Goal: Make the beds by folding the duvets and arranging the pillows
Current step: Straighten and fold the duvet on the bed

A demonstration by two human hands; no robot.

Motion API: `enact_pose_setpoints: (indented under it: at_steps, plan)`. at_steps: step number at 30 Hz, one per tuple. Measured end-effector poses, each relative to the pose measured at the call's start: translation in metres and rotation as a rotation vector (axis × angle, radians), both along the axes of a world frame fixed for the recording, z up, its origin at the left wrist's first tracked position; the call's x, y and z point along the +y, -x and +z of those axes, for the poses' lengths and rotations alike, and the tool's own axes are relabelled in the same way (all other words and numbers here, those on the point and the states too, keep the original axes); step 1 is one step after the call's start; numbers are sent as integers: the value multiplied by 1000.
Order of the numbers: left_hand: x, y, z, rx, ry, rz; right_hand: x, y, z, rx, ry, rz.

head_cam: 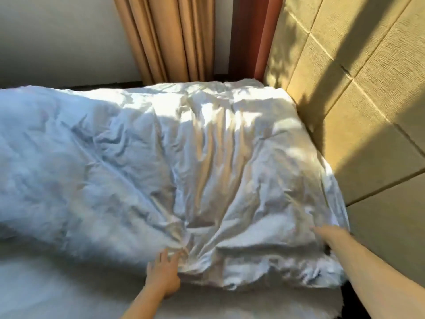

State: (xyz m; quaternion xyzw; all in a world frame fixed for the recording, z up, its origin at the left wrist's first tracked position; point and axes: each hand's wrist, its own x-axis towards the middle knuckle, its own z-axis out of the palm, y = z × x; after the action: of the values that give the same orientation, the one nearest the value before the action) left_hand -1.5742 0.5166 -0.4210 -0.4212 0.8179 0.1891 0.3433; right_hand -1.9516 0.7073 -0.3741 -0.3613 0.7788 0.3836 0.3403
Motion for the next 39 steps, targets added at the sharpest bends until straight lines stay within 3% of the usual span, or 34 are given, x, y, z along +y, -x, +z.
enact_pose_setpoints:
  at_steps: [5, 11, 18, 23, 26, 30, 34, 39]
  plan:
    - [-45, -82, 47, 128, 38, 257, -78, -65, 21, -121, 266, -8]
    - [-78, -239, 92, 52, 16, 731, -185, -169, 42, -192, 304, 300]
    - [-103, -408, 114, 149, -67, 1008, -321, -366, 66, -213, 451, 637]
    - [-160, -545, 135, 362, -105, 1270, -393, -525, 70, -333, 445, 650]
    - [-195, -628, 148, 361, -49, 1241, -431, -596, 80, -362, 395, 610]
    - [-240, -710, 160, 183, -2, 1036, -466, -664, 93, -407, 403, 538]
    - [-299, -726, 158, 145, -52, 857, -508, -687, 85, -438, 501, 435]
    - [-387, -723, 132, 160, 59, 594, -565, -690, 44, -387, 465, 236]
